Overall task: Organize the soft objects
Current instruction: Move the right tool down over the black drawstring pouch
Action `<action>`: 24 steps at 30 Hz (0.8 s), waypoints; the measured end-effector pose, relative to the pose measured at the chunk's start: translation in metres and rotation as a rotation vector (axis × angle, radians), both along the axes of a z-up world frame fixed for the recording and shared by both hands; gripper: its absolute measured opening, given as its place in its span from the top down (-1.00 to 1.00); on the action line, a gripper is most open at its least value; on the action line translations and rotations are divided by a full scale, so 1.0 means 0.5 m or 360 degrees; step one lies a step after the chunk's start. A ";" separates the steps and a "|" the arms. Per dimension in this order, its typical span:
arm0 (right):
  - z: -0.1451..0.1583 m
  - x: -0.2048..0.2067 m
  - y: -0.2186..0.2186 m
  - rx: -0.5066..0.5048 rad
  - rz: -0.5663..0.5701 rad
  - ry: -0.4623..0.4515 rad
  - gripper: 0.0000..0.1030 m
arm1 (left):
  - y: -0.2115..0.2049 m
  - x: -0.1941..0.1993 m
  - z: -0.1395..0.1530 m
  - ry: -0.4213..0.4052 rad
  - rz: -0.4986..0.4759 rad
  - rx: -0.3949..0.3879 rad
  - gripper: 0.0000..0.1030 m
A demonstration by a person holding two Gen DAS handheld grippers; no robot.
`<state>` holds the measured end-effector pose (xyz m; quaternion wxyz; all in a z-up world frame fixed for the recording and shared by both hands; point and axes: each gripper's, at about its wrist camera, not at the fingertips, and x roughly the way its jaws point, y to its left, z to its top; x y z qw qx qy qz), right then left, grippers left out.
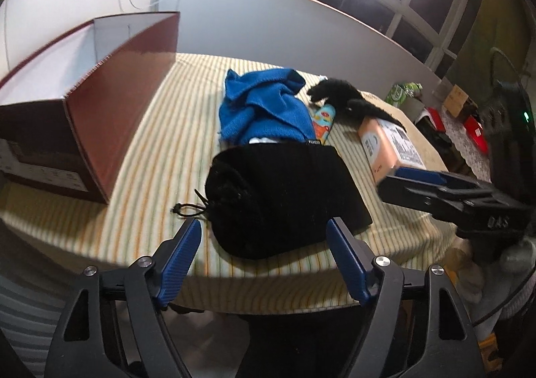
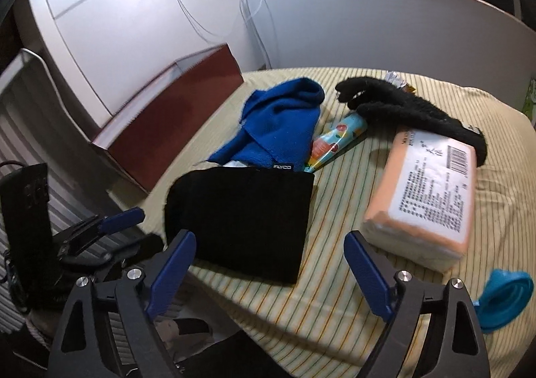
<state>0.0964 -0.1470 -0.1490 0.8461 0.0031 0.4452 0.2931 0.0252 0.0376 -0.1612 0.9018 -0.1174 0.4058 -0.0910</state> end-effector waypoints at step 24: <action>-0.071 0.082 0.060 0.0009 0.0031 0.0302 -0.09 | 0.007 0.060 -0.047 0.0064 -0.0071 -0.0114 -0.08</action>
